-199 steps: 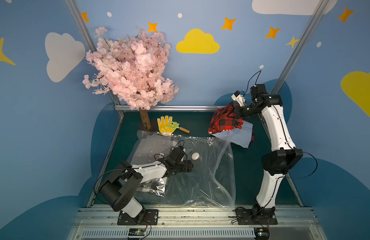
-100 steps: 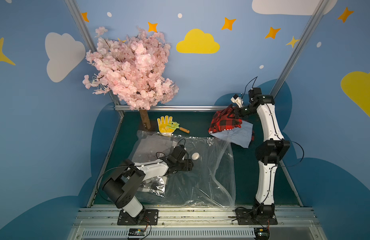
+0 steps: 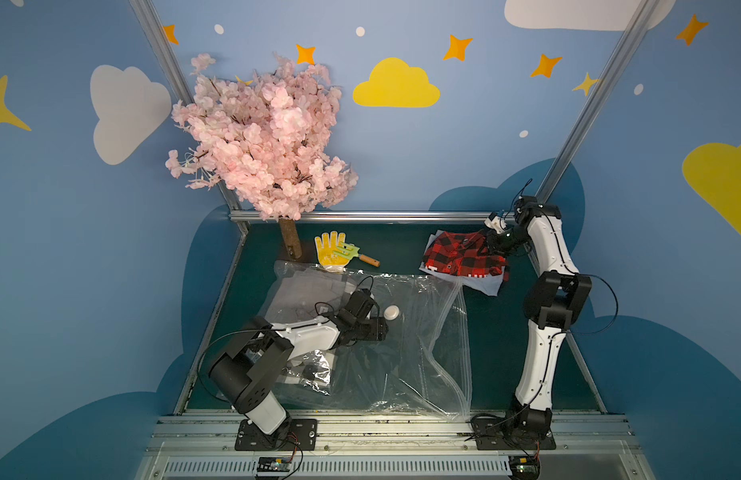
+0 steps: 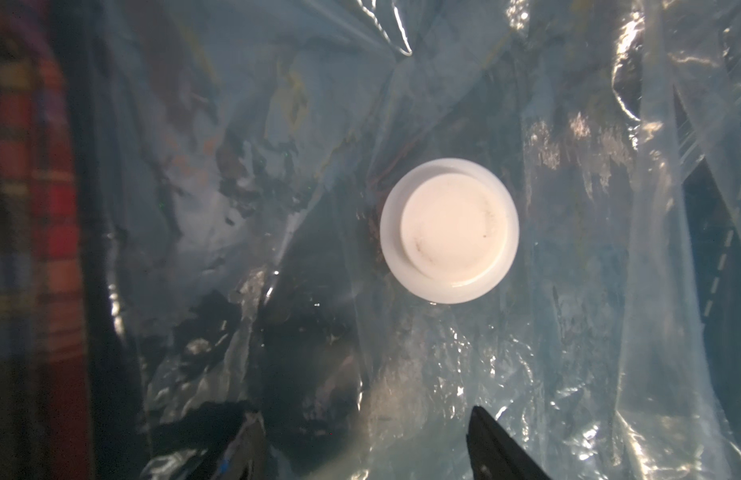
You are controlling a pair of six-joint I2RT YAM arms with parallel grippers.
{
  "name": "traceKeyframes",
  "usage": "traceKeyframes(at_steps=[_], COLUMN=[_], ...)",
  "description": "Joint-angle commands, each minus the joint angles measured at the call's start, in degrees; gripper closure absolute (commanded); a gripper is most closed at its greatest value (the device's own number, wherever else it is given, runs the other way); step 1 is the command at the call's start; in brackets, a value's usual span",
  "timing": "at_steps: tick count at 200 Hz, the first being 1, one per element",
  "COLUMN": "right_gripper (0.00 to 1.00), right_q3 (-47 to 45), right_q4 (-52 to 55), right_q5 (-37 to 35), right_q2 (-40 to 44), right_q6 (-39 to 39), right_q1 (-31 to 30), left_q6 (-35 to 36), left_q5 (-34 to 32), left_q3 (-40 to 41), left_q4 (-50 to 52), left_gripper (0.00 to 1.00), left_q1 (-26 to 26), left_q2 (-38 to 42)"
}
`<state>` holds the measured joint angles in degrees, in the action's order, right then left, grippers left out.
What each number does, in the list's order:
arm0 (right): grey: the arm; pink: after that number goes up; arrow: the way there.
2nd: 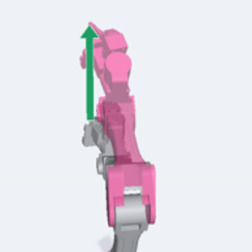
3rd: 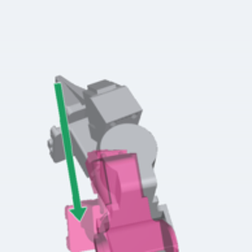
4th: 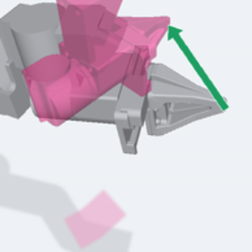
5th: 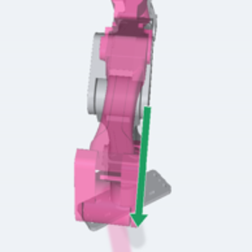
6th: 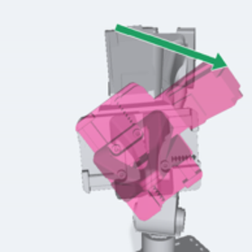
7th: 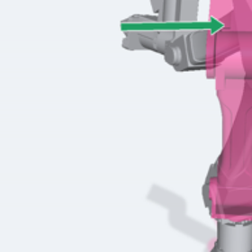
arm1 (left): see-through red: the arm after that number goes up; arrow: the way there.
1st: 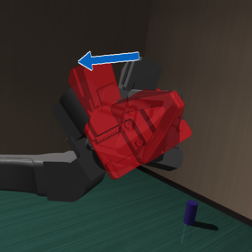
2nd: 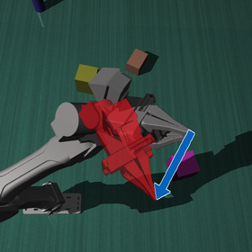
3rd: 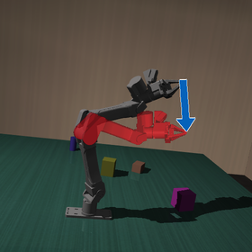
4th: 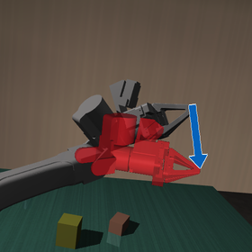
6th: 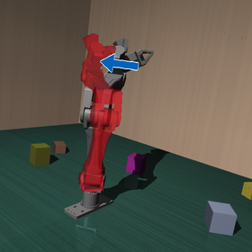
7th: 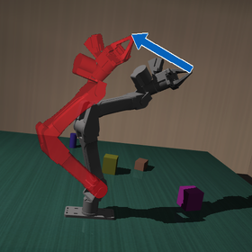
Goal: Take the shirt out of the vacuum bag
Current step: Place the shirt at the center of the board.
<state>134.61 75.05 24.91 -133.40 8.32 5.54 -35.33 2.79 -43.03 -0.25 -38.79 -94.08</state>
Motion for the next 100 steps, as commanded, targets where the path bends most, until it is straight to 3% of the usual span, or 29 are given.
traceKeyframes(at_steps=[1,25,46,74,100], right_gripper=[0.54,0.33,0.22,0.20,0.19], right_q3=[-1.05,-1.28,-2.73,-8.11,-16.52], right_q4=[-0.74,-0.36,-1.15,-6.32,-13.11], right_q5=[-5.04,-8.04,-10.46,-13.13,-9.61], right_q2=[-1.77,-2.57,-1.28,4.95,13.43], right_q6=[-2.81,-5.35,-8.46,-13.43,-16.70], right_q1=[1.56,3.16,5.03,8.03,9.72], left_q6=[-1.21,-0.97,-0.90,-1.33,-1.43], left_q5=[1.17,0.96,0.45,0.28,-0.08], left_q3=[4.28,3.67,3.26,2.69,0.86], left_q4=[14.58,15.25,16.13,16.74,17.99], left_gripper=[0.22,0.21,0.19,0.17,0.16], left_q1=[-0.60,-0.96,-1.50,-2.25,-3.52], left_q2=[-6.19,-5.88,-5.16,-3.80,-1.87])
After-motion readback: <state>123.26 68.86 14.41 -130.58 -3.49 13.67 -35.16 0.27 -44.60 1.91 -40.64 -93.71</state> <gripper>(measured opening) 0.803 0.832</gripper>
